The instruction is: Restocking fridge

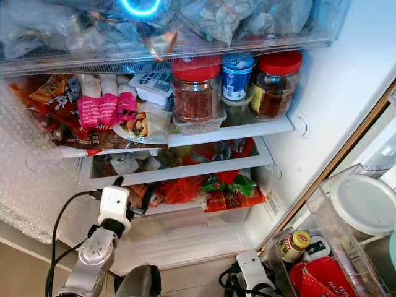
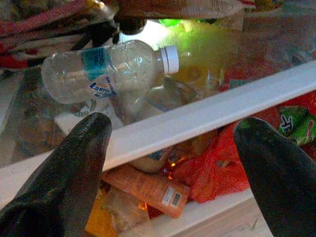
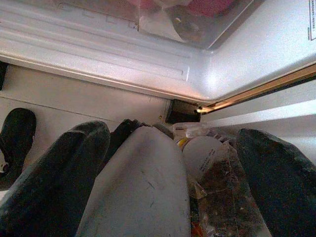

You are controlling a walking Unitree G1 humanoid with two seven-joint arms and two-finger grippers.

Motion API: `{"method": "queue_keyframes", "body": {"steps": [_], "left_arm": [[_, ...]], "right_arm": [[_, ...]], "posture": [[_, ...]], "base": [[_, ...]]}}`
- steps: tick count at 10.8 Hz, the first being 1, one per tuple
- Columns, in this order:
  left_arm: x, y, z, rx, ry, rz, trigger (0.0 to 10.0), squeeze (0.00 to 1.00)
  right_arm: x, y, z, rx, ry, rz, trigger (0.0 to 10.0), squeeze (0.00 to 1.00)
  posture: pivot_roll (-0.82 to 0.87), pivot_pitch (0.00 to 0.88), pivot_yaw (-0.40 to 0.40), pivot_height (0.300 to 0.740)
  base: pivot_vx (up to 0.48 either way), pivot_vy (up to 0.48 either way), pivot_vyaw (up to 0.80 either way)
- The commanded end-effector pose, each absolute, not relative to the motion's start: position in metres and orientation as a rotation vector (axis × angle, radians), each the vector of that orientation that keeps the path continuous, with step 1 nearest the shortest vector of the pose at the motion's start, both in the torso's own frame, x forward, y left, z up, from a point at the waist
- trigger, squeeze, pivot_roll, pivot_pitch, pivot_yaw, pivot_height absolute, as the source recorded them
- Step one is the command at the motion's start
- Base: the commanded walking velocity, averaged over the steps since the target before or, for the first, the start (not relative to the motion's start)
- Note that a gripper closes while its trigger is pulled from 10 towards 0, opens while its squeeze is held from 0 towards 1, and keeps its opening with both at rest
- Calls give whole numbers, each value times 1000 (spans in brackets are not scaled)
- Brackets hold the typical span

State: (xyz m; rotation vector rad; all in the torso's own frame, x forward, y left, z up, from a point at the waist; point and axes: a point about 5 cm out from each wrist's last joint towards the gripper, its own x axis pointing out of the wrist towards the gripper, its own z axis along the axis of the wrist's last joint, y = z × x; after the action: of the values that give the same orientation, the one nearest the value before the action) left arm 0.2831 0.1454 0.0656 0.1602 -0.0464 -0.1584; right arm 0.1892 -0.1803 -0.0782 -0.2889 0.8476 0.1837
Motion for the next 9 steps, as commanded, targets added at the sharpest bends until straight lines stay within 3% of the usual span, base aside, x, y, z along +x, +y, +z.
{"method": "queue_keyframes", "body": {"steps": [1, 9], "left_arm": [[281, 145, 66, 162, -43, -159, 10000, 0], [282, 145, 66, 169, -30, -161, 10000, 0]], "right_arm": [[153, -187, -96, -303, 1016, 178, 10000, 0], [149, -188, -98, -307, 1027, 181, 10000, 0]], "posture": [[27, 113, -4, 623], [28, 112, -6, 623]], "base": [[-292, 0, 0], [-290, 0, 0]]}}
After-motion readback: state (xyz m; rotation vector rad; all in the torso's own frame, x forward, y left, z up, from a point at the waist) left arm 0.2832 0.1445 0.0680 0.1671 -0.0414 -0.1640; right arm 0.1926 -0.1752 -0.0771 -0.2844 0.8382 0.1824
